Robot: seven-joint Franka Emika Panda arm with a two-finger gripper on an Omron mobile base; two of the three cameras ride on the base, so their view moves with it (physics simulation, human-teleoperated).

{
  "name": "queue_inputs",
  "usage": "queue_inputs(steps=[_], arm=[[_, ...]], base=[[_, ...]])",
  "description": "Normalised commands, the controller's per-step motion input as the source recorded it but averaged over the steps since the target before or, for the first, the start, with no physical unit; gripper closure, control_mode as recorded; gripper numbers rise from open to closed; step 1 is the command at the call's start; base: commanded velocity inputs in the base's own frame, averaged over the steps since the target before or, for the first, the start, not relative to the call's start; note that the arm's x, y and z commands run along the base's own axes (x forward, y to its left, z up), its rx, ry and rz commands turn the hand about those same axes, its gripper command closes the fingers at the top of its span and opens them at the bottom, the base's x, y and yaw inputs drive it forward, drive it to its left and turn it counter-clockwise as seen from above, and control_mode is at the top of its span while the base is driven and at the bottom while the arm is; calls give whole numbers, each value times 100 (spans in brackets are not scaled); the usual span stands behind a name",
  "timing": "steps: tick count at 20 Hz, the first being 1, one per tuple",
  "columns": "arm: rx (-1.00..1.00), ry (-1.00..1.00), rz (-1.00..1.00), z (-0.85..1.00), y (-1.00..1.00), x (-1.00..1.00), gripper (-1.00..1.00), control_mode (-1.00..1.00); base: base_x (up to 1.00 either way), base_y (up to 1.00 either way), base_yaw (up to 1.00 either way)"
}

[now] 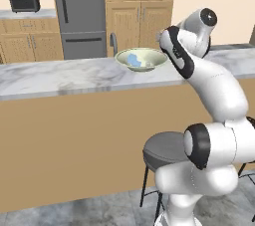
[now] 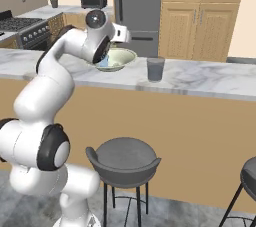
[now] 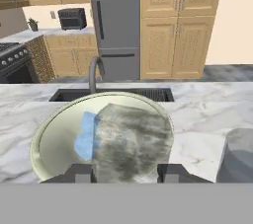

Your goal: There are four ice cubes in the ice bowl. Place two ice cubes in each glass of water.

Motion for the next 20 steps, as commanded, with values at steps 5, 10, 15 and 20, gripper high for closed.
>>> queue_inputs(steps=[5, 10, 15, 20], arm=[[0, 10, -16, 59, -20, 0, 100, -100], [0, 17, -26, -5, -63, 0, 100, -100], [2, 6, -25, -33, -59, 0, 100, -100], [1, -1, -3, -37, -22, 1, 100, -100]], base=[[0, 0, 0], [0, 0, 0], [0, 0, 0], [0, 0, 0]])
